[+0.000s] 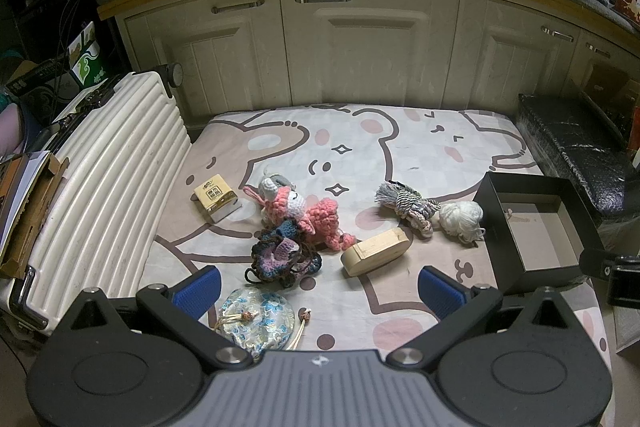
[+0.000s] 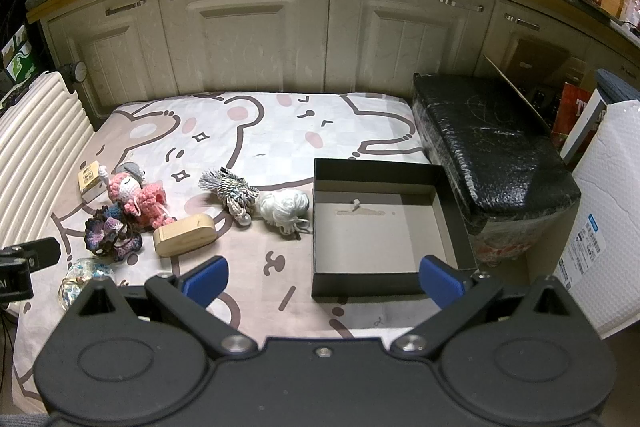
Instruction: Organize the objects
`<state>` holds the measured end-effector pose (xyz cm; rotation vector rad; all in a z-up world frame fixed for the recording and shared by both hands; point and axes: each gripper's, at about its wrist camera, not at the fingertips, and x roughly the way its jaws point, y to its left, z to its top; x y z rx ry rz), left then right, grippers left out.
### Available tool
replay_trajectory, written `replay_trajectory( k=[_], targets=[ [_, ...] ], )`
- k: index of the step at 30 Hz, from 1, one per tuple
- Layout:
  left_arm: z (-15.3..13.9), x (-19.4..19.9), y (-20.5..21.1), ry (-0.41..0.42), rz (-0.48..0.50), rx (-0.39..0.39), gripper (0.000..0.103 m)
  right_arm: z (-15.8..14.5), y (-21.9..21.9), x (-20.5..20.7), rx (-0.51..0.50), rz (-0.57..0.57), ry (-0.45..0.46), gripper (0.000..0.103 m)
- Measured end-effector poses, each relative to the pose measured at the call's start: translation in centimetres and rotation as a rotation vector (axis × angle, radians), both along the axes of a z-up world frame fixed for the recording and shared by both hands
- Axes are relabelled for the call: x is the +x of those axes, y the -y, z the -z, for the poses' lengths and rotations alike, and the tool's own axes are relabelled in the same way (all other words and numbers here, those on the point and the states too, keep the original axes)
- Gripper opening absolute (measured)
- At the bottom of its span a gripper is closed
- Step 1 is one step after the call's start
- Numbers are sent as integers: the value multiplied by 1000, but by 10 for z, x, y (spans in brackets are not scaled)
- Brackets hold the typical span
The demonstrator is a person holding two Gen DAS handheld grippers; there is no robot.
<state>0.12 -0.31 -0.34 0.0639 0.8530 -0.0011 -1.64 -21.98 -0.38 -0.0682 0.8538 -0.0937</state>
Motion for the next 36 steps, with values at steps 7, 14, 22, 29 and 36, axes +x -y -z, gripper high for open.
replay_trajectory(
  k=[7,14,22,29,36],
  targets=[
    [0,0,0,-1,1,-1,103,0,0,0,0,-2,0,103],
    [0,0,0,0,3,-2,103,0,1,1,0,-3,0,103],
    [0,0,0,-1,4,-5,103,-5,6,6,1,-2,-3,103],
    [-1,-10,13,38,41,-31,103,-9,8,3,-6,0,28,103],
    [-18,-19,2,128,17,-74,103,-24,4,-3,6,-27,119,103]
  ],
)
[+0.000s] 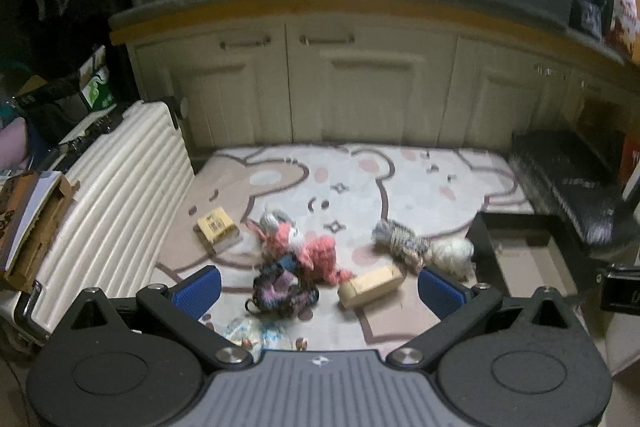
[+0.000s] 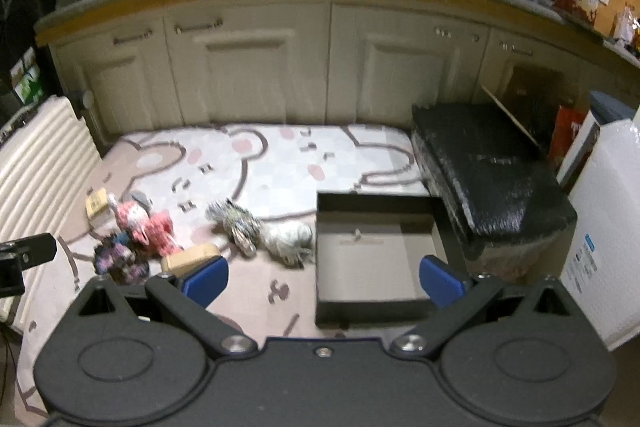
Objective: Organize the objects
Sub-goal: 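Lower both tools toward the floral pouch and the wooden block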
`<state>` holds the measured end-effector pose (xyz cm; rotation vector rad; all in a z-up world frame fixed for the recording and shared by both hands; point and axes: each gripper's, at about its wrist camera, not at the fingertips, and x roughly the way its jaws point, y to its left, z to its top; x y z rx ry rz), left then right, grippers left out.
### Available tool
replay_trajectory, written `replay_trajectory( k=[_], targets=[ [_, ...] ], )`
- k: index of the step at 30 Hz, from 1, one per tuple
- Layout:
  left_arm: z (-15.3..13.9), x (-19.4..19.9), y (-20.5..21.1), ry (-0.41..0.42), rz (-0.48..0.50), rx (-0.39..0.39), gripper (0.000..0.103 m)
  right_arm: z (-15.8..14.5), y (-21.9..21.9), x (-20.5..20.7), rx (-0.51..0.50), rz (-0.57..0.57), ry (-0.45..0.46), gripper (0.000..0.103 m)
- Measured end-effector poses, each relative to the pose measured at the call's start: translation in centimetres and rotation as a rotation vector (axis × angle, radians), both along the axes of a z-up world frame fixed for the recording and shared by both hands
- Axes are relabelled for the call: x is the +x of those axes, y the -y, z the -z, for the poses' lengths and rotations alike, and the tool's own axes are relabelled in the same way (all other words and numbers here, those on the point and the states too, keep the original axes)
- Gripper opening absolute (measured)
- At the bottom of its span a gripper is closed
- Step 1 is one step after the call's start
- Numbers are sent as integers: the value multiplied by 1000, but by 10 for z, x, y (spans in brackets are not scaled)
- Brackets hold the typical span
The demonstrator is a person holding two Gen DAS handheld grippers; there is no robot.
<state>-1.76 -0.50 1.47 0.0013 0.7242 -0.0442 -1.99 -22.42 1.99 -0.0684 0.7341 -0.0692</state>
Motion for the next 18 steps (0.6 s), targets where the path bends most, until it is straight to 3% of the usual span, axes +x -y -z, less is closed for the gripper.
replay_trajectory(
  k=[7,18],
  targets=[
    [-26,4,-18,84,-37,-51,103,-25,-16,4,-11,-115,99,103],
    [-63,29,-51,163,-87,-22,103,-53,-42,52,-11,-129,156,103]
  ],
)
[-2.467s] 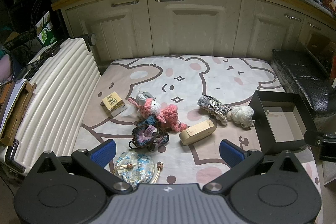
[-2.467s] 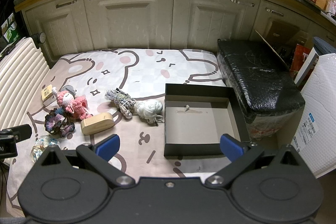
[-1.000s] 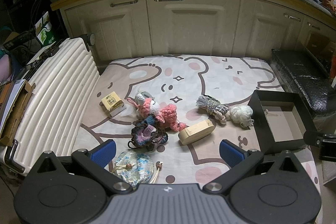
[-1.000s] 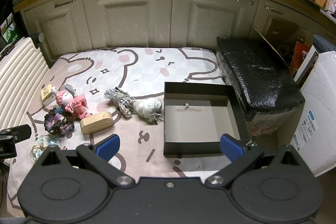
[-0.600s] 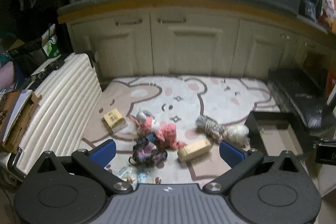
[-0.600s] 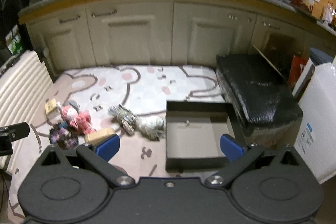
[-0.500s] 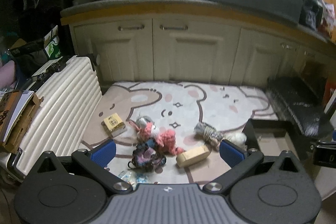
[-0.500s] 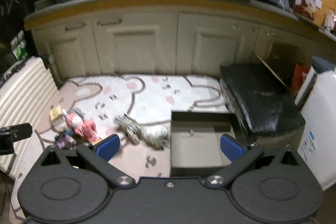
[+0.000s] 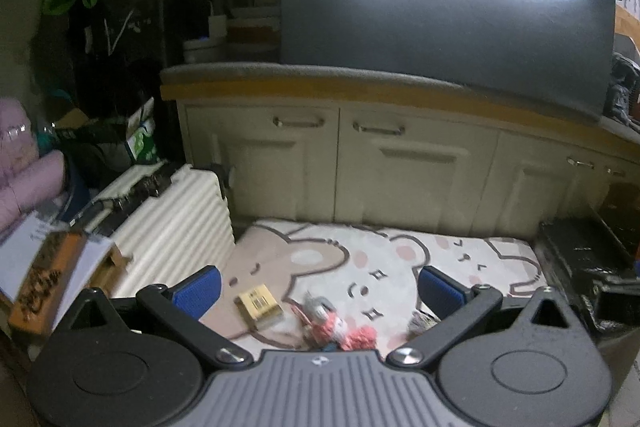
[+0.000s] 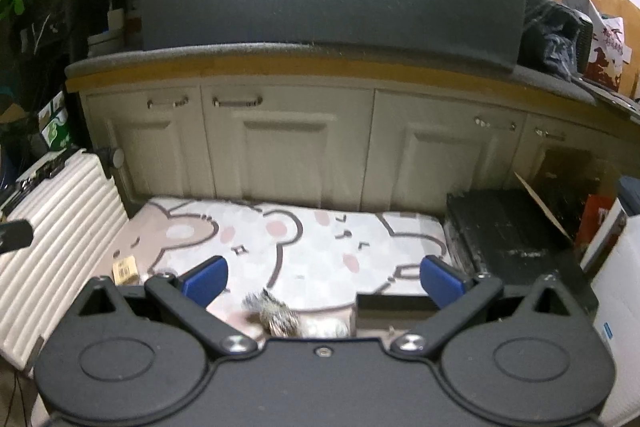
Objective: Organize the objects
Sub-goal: 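Lower both tools toward the floral pouch and the wooden block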
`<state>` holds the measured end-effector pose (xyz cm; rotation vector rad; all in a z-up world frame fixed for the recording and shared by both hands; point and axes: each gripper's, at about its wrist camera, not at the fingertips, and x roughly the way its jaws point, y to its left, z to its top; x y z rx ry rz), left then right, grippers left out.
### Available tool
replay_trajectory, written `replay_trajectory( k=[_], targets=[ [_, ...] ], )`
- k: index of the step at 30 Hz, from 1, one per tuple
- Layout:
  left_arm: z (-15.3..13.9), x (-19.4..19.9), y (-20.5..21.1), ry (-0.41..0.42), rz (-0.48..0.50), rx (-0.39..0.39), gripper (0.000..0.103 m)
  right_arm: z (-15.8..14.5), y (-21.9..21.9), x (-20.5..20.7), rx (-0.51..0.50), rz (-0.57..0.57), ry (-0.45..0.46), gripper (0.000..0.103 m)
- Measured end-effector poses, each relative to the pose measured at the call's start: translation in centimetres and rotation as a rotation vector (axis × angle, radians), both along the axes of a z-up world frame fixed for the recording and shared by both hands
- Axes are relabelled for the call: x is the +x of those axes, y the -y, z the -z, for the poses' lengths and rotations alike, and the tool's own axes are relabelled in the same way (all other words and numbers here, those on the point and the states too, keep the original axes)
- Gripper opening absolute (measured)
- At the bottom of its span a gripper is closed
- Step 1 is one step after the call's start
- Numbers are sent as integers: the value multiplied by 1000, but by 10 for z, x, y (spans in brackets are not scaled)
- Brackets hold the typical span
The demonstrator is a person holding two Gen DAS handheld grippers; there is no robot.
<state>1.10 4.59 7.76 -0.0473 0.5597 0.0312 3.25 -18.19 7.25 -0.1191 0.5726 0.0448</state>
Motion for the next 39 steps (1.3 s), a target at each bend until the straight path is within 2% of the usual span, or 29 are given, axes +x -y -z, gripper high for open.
replay_trajectory(
  k=[6,13,18,20,21,24,32,39],
  targets=[
    [-1,17,-10,27,-26,55,103,2,-25,34,6,-20,-8,103],
    [13,38,-18,36,-46,76,103,32,-51,68,9,-43,-70,103],
    [38,57,-22,-63,-34,80,103,67,-54,88,64,-26,-150,103],
    [53,64,-26,-109,-5,50,103,82,-54,95,89,-19,-185,103],
    [60,67,-26,-127,240,32,103,90,-53,99,104,-16,-208,103],
    [85,75,-27,-188,228,19,103,110,-56,106,113,-28,-247,103],
    [141,91,-25,-324,221,51,103,154,-68,119,20,-116,-294,103],
    [170,100,-26,-421,305,46,103,182,-70,125,-11,-180,-340,103]
  ],
)
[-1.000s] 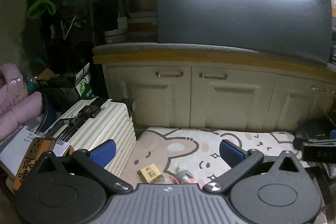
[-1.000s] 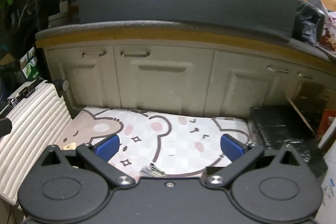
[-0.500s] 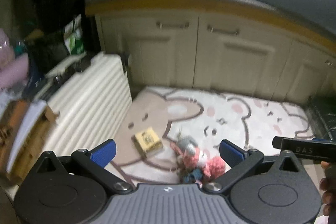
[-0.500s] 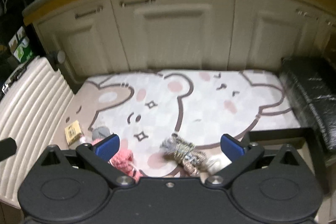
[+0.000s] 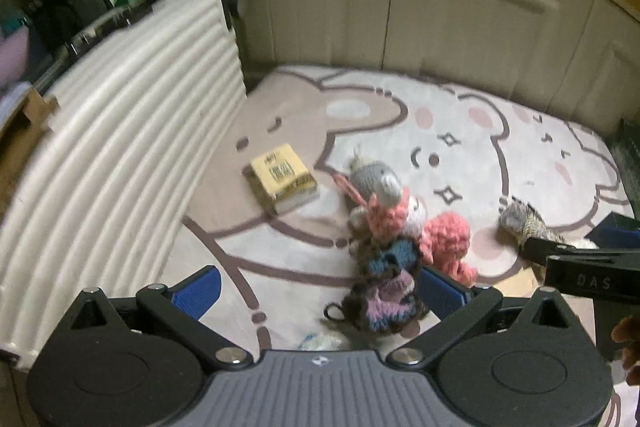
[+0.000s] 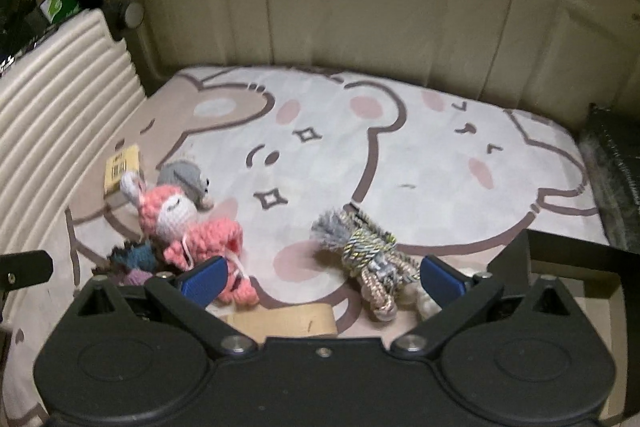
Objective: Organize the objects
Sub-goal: 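Lower both tools toward the floral pouch and the wooden block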
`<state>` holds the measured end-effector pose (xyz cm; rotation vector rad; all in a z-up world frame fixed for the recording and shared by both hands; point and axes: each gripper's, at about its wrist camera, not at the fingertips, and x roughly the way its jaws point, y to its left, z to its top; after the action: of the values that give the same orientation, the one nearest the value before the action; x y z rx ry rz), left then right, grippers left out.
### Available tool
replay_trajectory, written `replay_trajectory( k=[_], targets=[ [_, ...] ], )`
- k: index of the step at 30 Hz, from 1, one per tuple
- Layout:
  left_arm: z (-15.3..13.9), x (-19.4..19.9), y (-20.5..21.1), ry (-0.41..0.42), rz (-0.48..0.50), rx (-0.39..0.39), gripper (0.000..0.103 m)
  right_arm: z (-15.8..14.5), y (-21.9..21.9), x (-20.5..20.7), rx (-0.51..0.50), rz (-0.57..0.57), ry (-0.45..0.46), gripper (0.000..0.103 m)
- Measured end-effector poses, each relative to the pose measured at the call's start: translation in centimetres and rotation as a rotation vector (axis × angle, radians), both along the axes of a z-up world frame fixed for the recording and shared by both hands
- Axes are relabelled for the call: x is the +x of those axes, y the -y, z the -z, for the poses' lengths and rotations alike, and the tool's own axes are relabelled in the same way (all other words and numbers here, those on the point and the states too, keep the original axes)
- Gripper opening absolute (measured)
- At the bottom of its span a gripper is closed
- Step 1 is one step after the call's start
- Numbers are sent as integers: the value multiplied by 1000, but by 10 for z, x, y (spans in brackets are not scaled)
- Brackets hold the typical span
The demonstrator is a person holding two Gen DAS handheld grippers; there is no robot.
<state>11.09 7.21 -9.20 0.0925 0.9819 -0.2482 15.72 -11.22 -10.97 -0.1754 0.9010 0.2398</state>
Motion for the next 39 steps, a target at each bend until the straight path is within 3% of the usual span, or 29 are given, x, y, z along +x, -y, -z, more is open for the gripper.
replay_trajectory(
  k=[8,22,29,35,39],
  targets=[
    [28,1,1,-83,66,47,103,24,-6,8,49,-40,-95,103],
    [67,1,7,-244,177,113,103,57,-25,14,-50,-125,-202,103],
    [84,-1,8,-285,208,160,103,69,-31,17,-88,-148,-228,103],
    [93,0,9,-332,262,184,103,71,-26,21,-57,-121,-280,103],
    [96,2,7,-355,241,165,102,69,-23,24,-7,-95,-320,94]
  ],
)
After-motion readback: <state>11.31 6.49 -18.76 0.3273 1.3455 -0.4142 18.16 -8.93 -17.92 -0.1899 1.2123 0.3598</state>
